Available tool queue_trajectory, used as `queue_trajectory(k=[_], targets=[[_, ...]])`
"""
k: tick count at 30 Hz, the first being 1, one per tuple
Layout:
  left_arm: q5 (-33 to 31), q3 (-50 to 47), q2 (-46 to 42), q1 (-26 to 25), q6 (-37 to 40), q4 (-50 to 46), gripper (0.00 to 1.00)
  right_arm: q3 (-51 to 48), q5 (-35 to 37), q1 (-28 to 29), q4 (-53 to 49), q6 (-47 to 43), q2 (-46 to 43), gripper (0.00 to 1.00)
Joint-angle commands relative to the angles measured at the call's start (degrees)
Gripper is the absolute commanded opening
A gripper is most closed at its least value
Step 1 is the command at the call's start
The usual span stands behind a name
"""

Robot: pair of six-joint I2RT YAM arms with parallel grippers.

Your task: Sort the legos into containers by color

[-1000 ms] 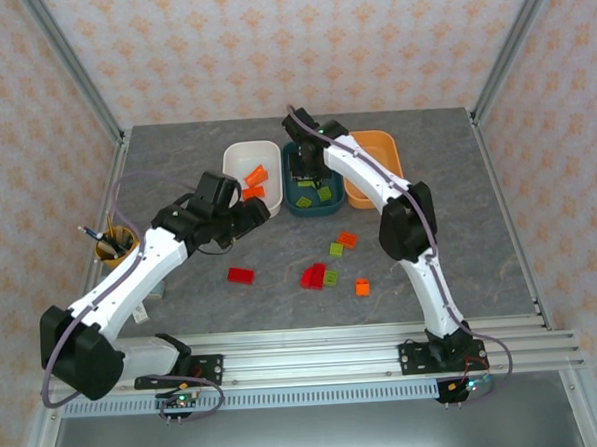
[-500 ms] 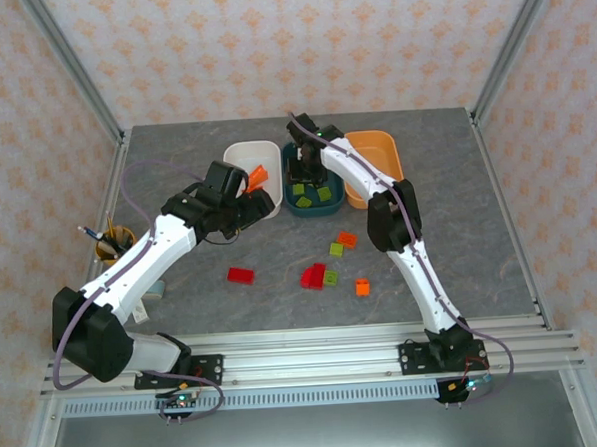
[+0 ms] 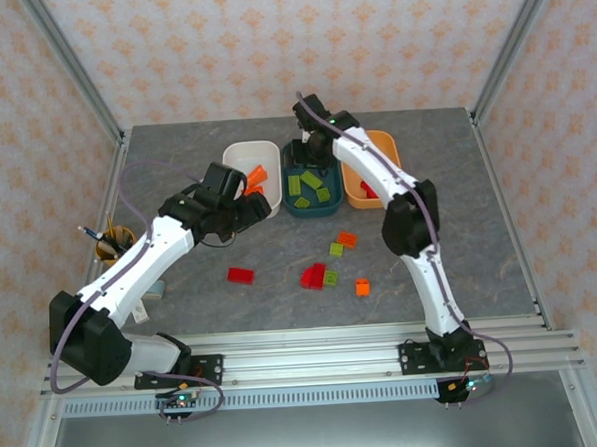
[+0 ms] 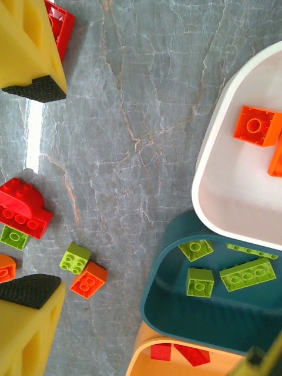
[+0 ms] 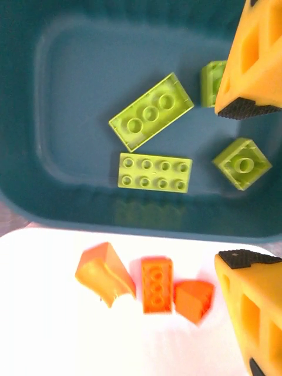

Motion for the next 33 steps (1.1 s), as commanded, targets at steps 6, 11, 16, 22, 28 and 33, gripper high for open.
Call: queue_trajectory(k=[6, 11, 16, 22, 28, 33], targets=[[0.47, 5.81, 4.14, -3.07, 2.33, -3.68, 0.79, -35.66, 8.01, 0.53, 13.76, 2.33, -34.54, 0.6], [0.9, 12.77, 13.02, -7.9, 3.74, -2.79, 0.79, -57.09, 8.07, 0.79, 16.27, 6.54, -51.11, 0.6], [1.16, 21.91, 23.89, -13.12, 8.81, -3.35, 0.79, -69.69, 8.21, 0.79, 12.62, 12.17, -62.96, 0.65], [-1.07, 34.11, 37.7, -18.25, 13.98, -7.75, 0.85, -76.34, 8.97, 0.79, 8.4, 16.1, -73.23, 0.77], [-3.07, 43.21, 47.45, -20.7, 17.35, -10.83, 0.94, -78.54, 9.14, 0.79, 5.45, 16.92, -80.76, 0.87], [-4.87, 48.69, 53.38, -21.39, 21.53, -12.37, 0.96, -79.45, 9.06, 0.79, 2.86, 17.5, -83.78, 0.88]])
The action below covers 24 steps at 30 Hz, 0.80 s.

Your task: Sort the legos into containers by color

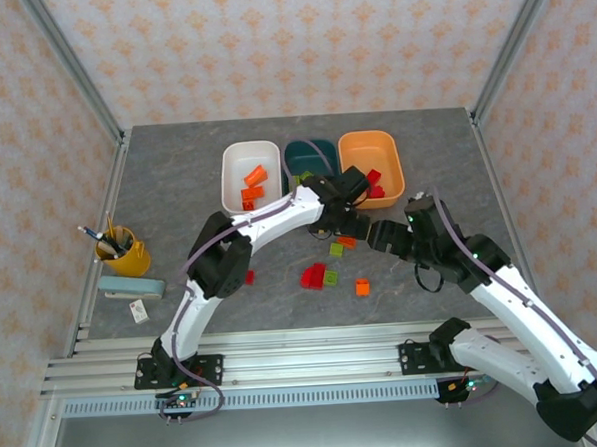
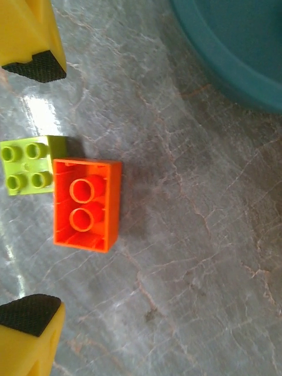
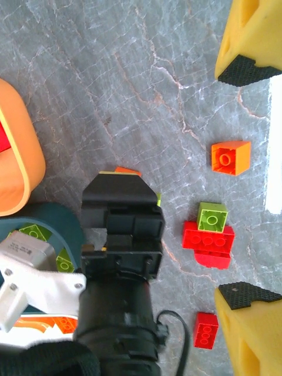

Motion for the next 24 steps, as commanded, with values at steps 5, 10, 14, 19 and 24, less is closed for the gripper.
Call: queue_trajectory(k=[5, 10, 14, 19, 24], targets=[[-1.77, 5.33, 4.92, -0.34, 5.32, -3.43, 0.92, -1.55, 1.3, 0.25, -3.85, 2.2, -1.91, 0.88], [-1.28, 5.62, 6.3, -1.58, 5.93, -2.88, 0.87, -1.12, 2.08, 0.24, -4.05, 1.96, -1.91, 0.88], [-2.66, 6.37, 7.52, -2.48, 5.5, -3.67, 0.79, -1.21, 2.28, 0.24, -4.03, 1.95, -1.74, 0.88], [-5.92, 6.79, 8.21, -2.68, 4.92, -4.69, 0.58, -1.21, 2.39, 0.24, -3.83, 2.17, -1.65, 0.88], [-7.53, 7.26, 6.78, -2.77, 4.67, -5.25, 0.5, -1.3, 2.32, 0.24, -3.76, 2.39, -1.65, 0.87]])
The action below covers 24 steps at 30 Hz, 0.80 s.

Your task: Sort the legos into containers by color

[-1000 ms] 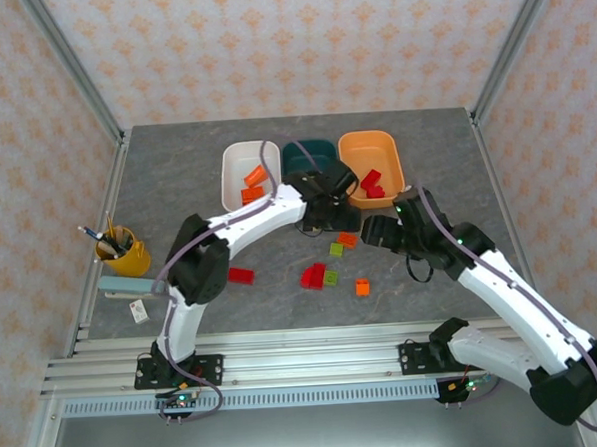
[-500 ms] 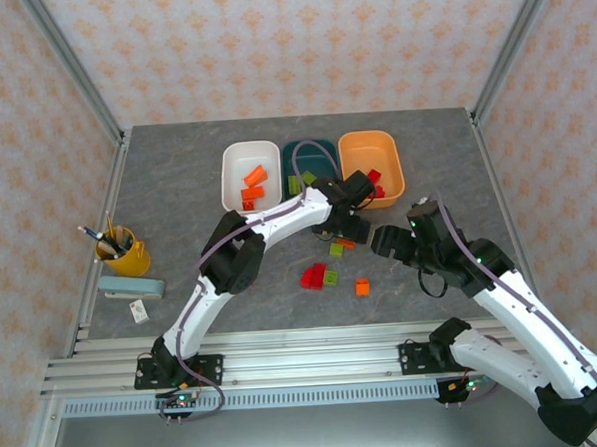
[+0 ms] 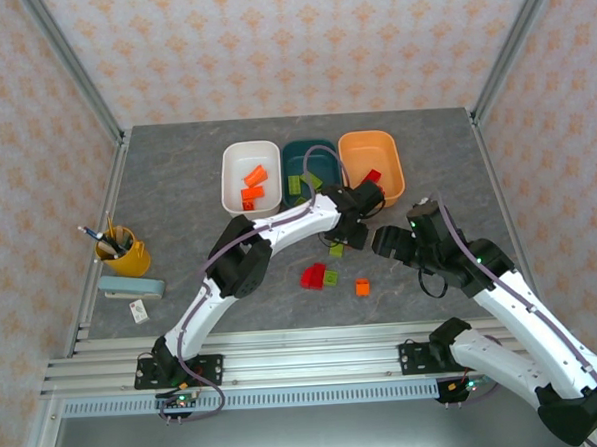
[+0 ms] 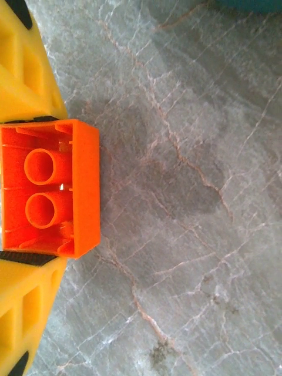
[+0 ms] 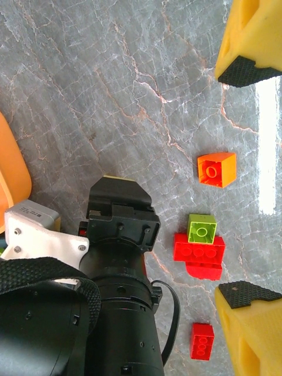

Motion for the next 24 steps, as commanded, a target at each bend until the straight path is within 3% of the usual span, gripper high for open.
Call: queue_trajectory(k=[1, 8, 12, 16, 20, 24], targets=[[-3.89, 1.69, -1.17, 0.15, -0.3, -2.72, 0.5, -0.35, 1.85, 0.26, -1.01, 0.8, -0.36, 0.87], [-5.26, -0.46, -12.07, 2.87, -2.45, -3.85, 0.5, -0.69, -1.08, 0.24, 3.1, -0.53, 0.26, 0.86], [-3.99, -6.17, -19.79, 9.09, -4.46, -3.08, 0.5, 0.81, -5.83, 0.39, 8.24, -3.91, 4.17, 0.85], [-3.61, -10.0, -24.3, 16.5, -4.43, -2.54, 0.49, 4.51, -6.08, 3.1, 13.32, -7.41, 11.2, 0.84], [-3.67, -10.48, -24.45, 23.94, -4.44, -0.77, 0.5, 9.08, -7.0, 6.09, 20.28, -9.33, 19.57, 0.84], [-3.72, -7.07, -20.65, 29.68, -10.22, 2.6, 0.5, 13.64, -8.56, 7.44, 27.85, -8.98, 28.34, 0.84]])
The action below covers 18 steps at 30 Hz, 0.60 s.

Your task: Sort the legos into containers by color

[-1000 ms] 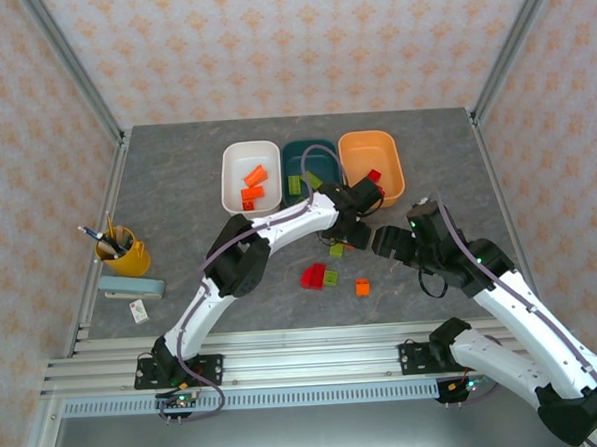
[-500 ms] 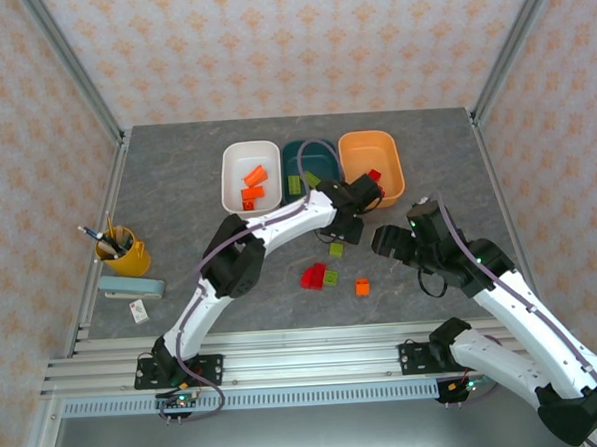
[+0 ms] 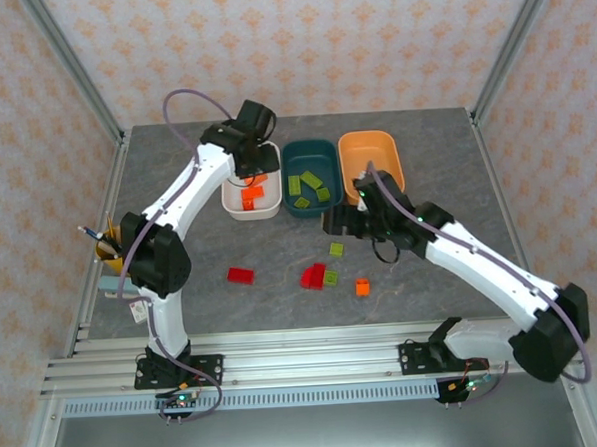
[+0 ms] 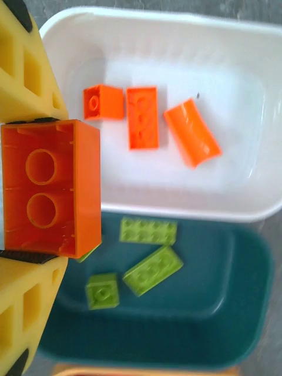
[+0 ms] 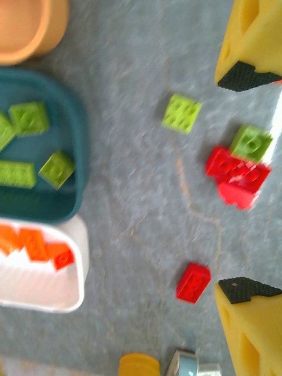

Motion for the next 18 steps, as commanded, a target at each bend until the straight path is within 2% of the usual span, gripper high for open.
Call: queue_trajectory(k=[1, 6, 12, 18], targets=[[-1.65, 3.36, 4.57, 2.65, -5.8, 3.23, 0.5, 4.44, -1.54, 0.6, 9.27, -1.15, 5.09, 0.84], [-4.64, 12.84, 13.62, 5.42, -12.59, 6.15, 0.5, 10.46, -2.25, 0.52, 11.06, -0.38, 12.56, 0.84], [-6.54, 23.29, 23.78, 7.6, -18.36, 5.37, 0.52, 12.34, -4.45, 0.34, 14.41, 1.92, 16.58, 0.84], [-5.64, 25.66, 28.27, 8.88, -21.06, 4.65, 0.53, 12.14, -4.46, 0.09, 14.65, 2.93, 16.65, 0.85]])
